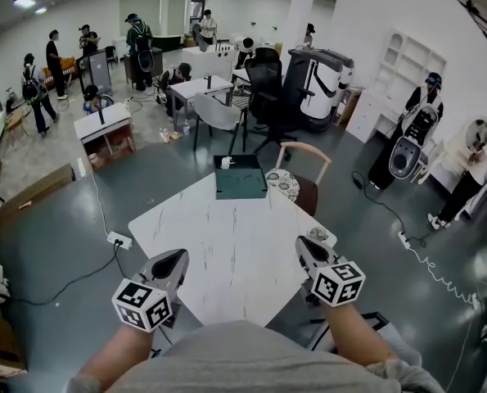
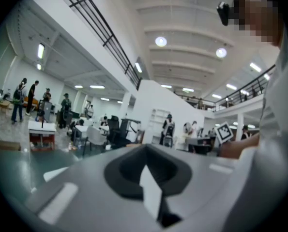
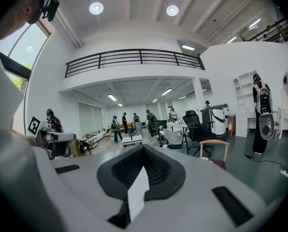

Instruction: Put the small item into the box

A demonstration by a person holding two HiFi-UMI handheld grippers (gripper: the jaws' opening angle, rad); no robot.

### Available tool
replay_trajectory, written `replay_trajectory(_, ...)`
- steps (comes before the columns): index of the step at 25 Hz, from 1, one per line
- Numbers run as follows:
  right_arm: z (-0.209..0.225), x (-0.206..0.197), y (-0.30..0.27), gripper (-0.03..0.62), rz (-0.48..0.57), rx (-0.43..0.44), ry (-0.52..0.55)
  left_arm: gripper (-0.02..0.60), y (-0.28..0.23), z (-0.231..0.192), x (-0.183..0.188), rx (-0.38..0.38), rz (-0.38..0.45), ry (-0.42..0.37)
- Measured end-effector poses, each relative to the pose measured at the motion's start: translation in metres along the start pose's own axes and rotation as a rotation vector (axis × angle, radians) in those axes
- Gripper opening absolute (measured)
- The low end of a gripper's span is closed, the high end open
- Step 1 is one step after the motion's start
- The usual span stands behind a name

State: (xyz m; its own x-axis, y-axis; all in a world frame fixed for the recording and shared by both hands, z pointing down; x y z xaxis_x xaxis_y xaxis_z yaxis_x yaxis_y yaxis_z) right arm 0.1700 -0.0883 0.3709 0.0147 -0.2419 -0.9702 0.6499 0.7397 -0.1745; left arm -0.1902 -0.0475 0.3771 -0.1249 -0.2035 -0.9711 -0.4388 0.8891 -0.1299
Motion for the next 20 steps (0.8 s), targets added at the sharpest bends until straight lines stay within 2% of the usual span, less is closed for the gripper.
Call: replay_trajectory(20,-0.0057,0.0006,-0.0093,0.003,-0.010,0.020,0.018,0.005,0.0029,-0.0099,-0.0003,0.017,0.009,-0.006)
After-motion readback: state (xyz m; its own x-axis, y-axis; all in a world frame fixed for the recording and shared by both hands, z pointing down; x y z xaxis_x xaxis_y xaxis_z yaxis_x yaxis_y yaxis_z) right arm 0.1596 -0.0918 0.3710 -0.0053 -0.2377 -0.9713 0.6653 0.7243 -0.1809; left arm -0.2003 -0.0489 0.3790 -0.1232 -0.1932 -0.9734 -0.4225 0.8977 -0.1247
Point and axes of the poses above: the fingertips, and each gripper's own axes: y backward along the fingers, z to its right, x out of its top, the point moved 8 cm from there along y, backward along the fingers, and after that the axes turned 11 degrees about x, right-handed, at the moved point
